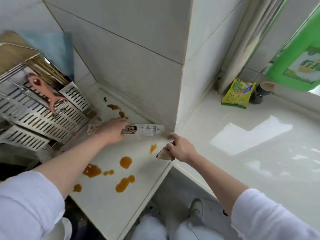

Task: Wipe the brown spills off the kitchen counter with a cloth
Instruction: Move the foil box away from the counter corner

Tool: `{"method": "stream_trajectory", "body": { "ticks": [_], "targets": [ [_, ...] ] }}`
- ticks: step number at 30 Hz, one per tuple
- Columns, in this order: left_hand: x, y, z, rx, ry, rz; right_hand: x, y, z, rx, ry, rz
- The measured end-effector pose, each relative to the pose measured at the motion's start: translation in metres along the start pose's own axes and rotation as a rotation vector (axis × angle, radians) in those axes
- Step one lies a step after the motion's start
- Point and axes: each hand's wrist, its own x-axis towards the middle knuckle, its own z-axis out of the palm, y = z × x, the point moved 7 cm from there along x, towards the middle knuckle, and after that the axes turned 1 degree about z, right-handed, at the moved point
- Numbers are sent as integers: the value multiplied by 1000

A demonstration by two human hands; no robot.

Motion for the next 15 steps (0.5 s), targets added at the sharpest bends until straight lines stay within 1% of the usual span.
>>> {"method": "stream_trajectory", "body": {
  "ticks": [3,6,9,12,15],
  "targets": [
    [13,-29,11,59,-32,6,25,-37,7,-19,59,-16],
    [23,-47,23,101,-39,26,47,-63,13,-140,119,-44],
    [31,-61,35,163,-47,50,64,-71,29,-239,103,-18],
    [39,-69,39,128,7,55,73,-73,43,-316,68,15],
    [36,-66,38,95,14,65,71,-71,42,-370,127,34]
  ]
}}
